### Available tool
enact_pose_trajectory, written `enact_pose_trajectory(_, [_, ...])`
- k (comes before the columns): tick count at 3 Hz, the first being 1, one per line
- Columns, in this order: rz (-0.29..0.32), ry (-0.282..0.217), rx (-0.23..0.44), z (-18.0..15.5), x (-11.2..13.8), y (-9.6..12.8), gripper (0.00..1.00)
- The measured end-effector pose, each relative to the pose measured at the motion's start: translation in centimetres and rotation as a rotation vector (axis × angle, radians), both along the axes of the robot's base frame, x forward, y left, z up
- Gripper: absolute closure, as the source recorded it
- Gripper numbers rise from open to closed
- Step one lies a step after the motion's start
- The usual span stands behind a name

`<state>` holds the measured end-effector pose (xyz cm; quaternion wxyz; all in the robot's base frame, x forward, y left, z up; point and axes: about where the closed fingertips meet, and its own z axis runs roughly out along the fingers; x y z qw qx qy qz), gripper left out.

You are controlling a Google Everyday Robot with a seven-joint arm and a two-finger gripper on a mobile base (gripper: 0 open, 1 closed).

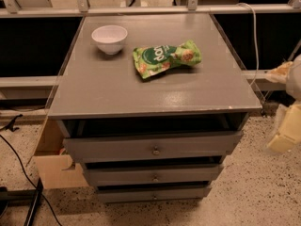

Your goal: Open top drawer

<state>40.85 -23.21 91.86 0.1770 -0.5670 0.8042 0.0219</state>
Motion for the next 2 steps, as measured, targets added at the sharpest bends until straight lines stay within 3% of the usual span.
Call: enact_pose_trajectory(2, [0.013, 0.018, 0.075, -4.8, -2.2, 0.3, 0.0])
